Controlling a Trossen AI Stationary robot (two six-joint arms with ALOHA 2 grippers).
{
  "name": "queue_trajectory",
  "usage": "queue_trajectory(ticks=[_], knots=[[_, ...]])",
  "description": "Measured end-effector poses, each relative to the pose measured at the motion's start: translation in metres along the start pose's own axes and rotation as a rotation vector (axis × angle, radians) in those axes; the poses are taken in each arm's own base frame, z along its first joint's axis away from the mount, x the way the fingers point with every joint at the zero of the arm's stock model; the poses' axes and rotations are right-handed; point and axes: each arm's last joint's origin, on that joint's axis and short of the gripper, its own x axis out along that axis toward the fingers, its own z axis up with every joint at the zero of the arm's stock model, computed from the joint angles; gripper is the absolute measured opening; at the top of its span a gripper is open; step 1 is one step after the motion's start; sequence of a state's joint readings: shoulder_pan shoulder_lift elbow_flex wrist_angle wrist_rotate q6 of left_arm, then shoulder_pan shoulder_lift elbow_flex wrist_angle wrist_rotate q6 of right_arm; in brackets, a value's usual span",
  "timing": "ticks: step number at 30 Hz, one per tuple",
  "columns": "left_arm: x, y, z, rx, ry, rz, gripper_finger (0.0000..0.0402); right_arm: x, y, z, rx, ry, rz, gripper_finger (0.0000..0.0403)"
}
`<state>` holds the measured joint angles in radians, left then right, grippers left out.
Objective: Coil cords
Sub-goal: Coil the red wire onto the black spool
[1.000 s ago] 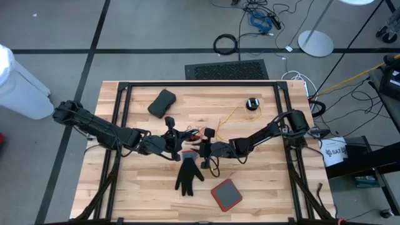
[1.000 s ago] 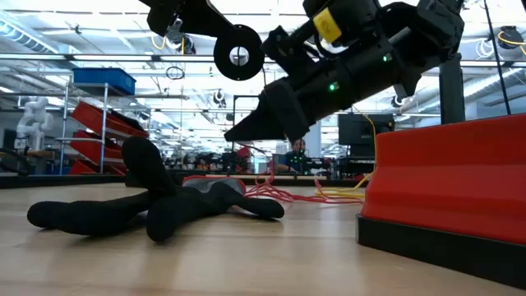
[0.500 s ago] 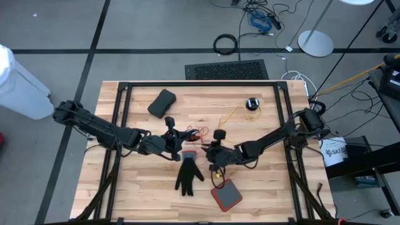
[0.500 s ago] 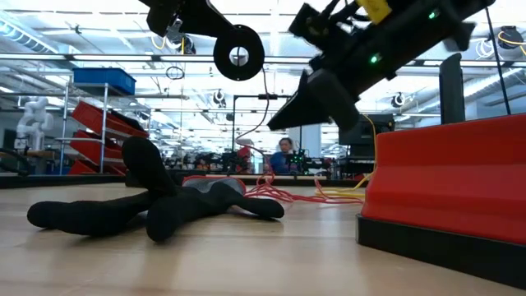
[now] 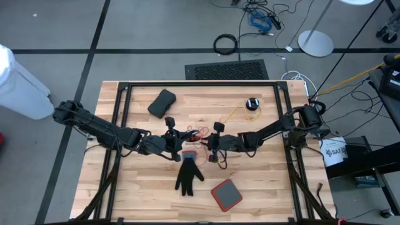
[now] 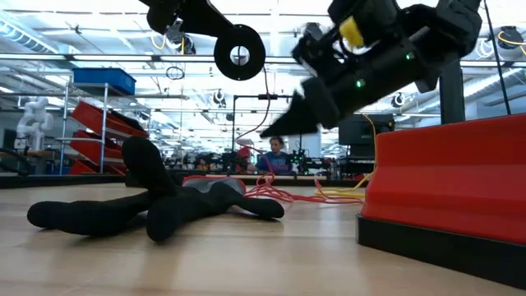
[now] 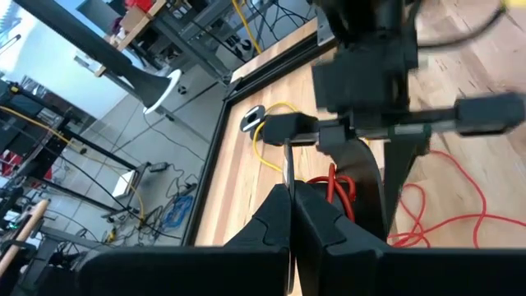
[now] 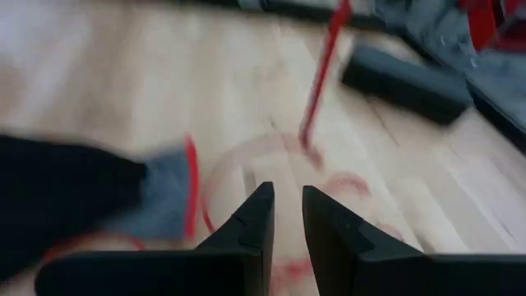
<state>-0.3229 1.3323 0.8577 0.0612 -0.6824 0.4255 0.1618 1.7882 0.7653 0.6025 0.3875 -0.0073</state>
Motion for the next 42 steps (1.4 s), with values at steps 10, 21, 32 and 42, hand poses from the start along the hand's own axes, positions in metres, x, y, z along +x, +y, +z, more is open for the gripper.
queue_trajectory(ticks=[10,21,32,42], knots=[[0.000,0.000,0.001,-0.008,-0.007,0.002,0.0000,0.009,-0.002,-0.004,0.039,-0.082,0.005,0.0052],[0.000,0.000,0.001,-0.008,-0.006,0.002,0.0000,0.011,-0.006,-0.007,0.048,-0.053,-0.037,0.0052],[0.000,0.000,0.001,-0.011,-0.006,0.002,0.0000,0.010,-0.007,-0.001,0.040,-0.111,-0.057,0.0052],[0.000,0.000,0.001,-0.017,-0.006,0.002,0.0000,0.010,-0.007,0.000,0.038,-0.117,-0.057,0.0044]])
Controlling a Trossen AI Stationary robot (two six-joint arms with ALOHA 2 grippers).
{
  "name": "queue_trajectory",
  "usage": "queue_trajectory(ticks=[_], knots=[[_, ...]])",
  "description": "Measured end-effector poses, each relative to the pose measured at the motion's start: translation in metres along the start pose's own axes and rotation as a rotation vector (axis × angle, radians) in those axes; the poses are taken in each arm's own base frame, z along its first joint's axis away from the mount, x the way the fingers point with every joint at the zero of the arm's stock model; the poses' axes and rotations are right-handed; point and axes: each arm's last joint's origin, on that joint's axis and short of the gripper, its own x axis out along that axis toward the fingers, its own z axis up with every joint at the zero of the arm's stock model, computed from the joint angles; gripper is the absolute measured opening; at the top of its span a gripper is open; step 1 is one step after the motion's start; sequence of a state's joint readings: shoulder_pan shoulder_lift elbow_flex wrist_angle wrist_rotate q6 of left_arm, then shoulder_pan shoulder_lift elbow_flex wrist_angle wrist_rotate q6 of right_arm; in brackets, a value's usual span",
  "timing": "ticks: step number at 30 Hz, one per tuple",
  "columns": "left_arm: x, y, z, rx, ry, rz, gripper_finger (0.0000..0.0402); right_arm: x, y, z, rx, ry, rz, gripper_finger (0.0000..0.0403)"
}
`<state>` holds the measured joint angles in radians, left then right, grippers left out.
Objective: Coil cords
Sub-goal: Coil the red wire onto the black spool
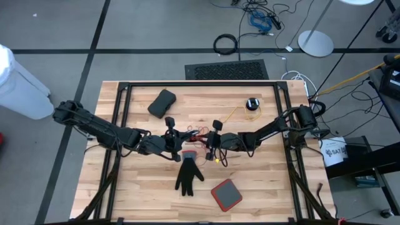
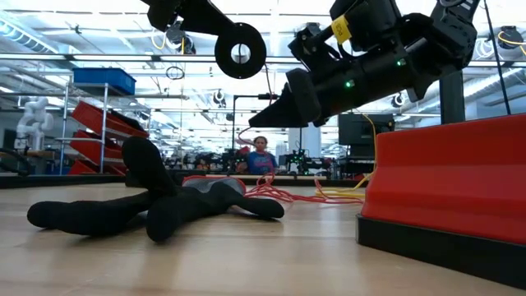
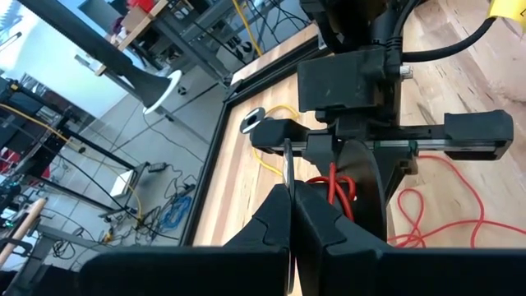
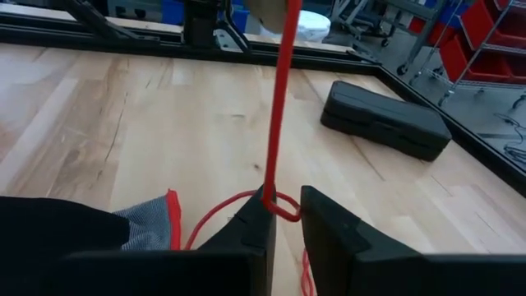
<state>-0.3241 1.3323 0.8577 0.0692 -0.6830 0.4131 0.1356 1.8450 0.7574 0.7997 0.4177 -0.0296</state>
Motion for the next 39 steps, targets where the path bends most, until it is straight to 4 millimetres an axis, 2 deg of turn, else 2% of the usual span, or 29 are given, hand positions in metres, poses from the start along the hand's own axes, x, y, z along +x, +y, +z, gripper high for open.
queue_trajectory(ticks=[6,18,24,30,35,39], knots=[[0.000,0.000,0.000,-0.012,0.000,0.000,0.0000,0.000,0.000,0.000,0.006,-0.005,0.000,0.0005],[0.008,0.008,0.012,-0.239,-0.131,0.043,0.0000,0.000,-0.005,0.014,0.080,-0.132,-0.046,0.0001],[0.027,0.004,0.013,-0.311,-0.180,0.127,0.0000,0.000,-0.006,0.018,0.113,-0.180,-0.052,0.0000],[0.052,-0.012,0.004,-0.298,-0.150,0.246,0.0000,0.000,-0.007,0.019,0.149,-0.203,-0.053,0.0000],[0.062,-0.021,0.002,-0.299,-0.180,0.294,0.0000,-0.001,-0.008,0.022,0.173,-0.219,-0.068,0.0000],[0.064,-0.022,0.002,-0.266,-0.168,0.332,0.0000,0.000,-0.008,0.023,0.176,-0.220,-0.068,0.0000]])
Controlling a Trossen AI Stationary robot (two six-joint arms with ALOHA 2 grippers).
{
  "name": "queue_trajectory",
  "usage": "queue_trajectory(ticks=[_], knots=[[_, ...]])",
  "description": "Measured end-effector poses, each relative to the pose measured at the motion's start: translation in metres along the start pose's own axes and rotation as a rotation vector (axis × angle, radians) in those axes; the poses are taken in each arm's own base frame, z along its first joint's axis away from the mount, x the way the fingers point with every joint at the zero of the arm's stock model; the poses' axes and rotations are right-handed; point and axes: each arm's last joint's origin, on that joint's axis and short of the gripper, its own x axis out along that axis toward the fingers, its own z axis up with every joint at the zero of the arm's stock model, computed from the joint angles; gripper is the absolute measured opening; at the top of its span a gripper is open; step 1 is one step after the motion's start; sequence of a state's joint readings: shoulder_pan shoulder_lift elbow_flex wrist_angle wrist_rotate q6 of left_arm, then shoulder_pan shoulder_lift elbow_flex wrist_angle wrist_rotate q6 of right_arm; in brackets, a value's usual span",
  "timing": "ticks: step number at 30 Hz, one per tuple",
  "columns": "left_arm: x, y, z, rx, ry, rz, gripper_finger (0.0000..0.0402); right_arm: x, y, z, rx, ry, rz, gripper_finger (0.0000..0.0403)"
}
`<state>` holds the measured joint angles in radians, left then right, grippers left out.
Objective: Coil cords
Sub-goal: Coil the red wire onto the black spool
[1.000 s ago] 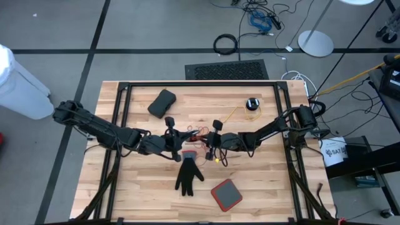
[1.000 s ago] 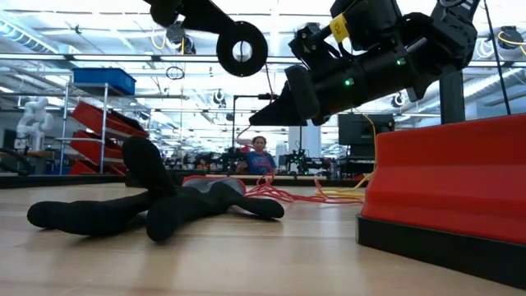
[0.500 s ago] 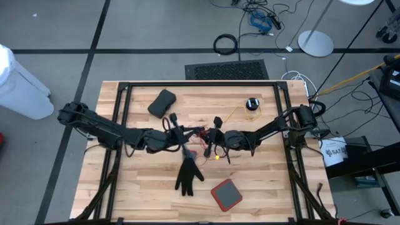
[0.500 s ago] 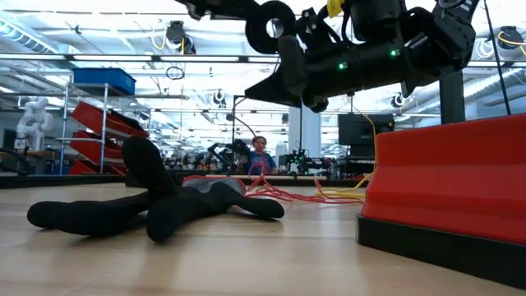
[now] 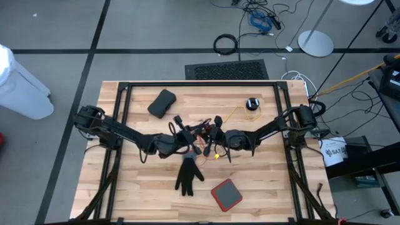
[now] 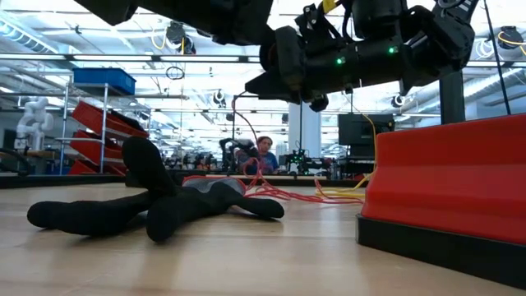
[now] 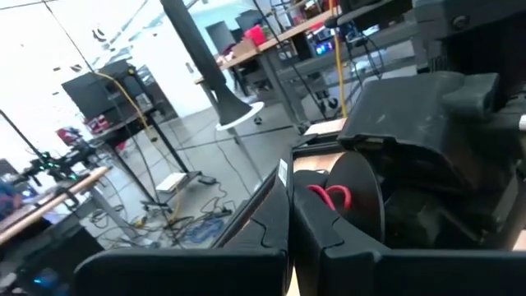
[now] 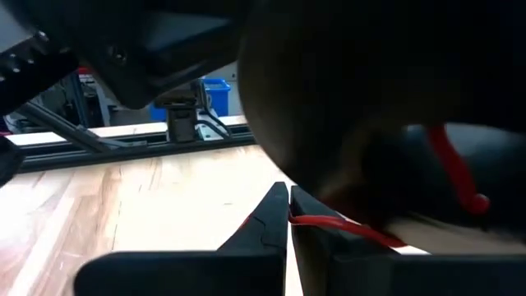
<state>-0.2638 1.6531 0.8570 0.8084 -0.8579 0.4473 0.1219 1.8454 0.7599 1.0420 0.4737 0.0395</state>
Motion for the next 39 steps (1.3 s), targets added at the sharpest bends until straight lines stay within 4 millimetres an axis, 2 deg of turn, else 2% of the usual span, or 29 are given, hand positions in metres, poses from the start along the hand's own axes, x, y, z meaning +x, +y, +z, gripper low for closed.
queue_trajectory(ticks=[14,21,33,39], knots=[[-0.004,-0.001,0.002,0.196,0.020,0.054,0.0000,0.000,-0.001,-0.002,0.028,0.014,-0.056,0.0000],[-0.006,-0.002,0.003,0.229,0.028,0.063,0.0000,-0.001,-0.001,-0.009,0.028,0.082,-0.061,0.0000],[-0.007,0.006,0.015,0.086,-0.063,0.115,0.0000,-0.002,0.001,-0.008,0.005,0.078,-0.048,0.0015],[-0.005,0.007,0.012,0.000,-0.078,0.097,0.0000,-0.005,0.007,-0.008,-0.053,0.076,-0.026,0.0018]])
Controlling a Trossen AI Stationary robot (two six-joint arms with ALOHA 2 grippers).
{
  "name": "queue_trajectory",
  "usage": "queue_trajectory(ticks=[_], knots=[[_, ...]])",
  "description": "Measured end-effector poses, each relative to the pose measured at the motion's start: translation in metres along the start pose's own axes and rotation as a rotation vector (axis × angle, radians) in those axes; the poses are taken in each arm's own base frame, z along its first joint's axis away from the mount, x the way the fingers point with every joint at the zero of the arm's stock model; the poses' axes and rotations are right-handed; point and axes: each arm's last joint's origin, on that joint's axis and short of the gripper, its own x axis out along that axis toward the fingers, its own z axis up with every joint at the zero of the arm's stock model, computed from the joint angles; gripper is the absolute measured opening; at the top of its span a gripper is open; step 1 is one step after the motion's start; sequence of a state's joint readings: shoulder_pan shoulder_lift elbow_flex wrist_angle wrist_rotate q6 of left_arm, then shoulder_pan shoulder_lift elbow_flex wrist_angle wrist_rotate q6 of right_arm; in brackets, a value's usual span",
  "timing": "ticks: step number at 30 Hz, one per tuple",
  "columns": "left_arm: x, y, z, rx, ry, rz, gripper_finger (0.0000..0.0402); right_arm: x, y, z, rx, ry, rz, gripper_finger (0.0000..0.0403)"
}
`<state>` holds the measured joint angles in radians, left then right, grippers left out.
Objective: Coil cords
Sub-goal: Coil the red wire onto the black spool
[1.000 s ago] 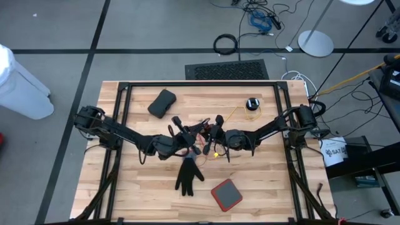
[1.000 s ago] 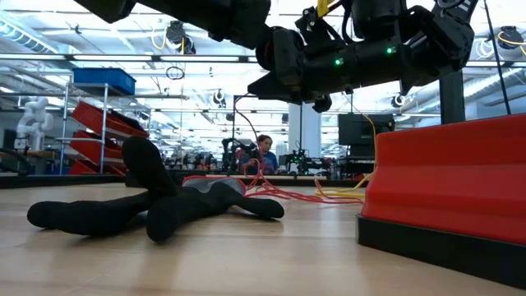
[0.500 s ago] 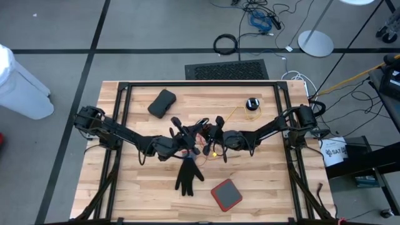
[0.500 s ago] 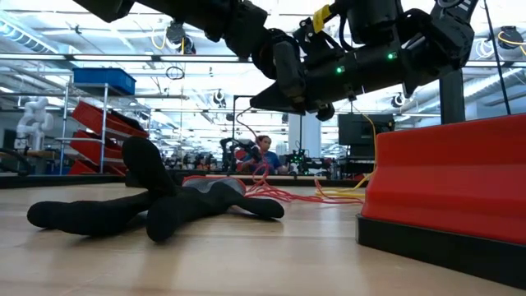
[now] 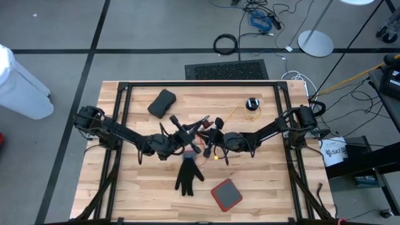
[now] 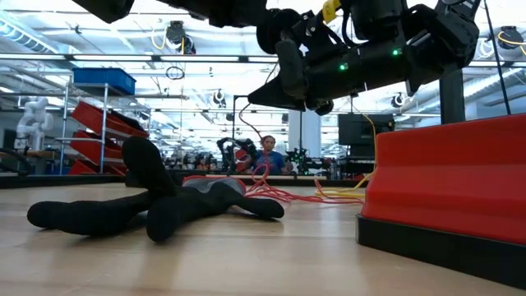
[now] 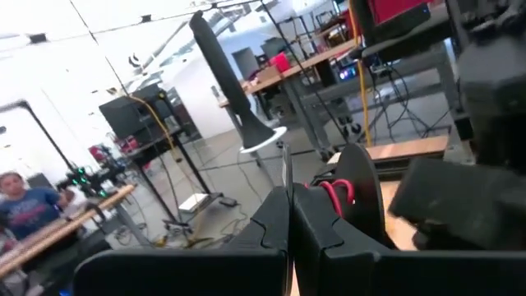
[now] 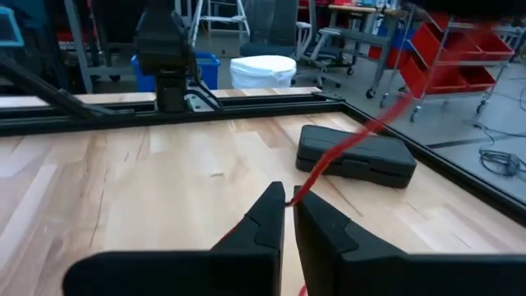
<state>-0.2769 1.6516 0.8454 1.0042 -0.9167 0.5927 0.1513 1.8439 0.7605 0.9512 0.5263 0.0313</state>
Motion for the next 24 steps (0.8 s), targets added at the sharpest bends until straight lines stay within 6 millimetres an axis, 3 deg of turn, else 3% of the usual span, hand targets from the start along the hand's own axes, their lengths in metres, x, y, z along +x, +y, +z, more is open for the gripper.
queue_trajectory(ticks=[12,20,24], knots=[[-0.017,0.024,-0.037,-0.271,-0.144,0.024,0.0000,-0.010,0.014,-0.001,-0.135,0.002,-0.073,0.0019],[-0.038,0.025,-0.027,-0.383,-0.289,-0.064,0.0000,-0.023,0.031,0.005,-0.177,-0.035,-0.008,0.0020],[-0.046,0.022,-0.022,-0.398,-0.301,-0.095,0.0000,-0.033,0.042,0.014,-0.193,-0.080,0.022,0.0038]])
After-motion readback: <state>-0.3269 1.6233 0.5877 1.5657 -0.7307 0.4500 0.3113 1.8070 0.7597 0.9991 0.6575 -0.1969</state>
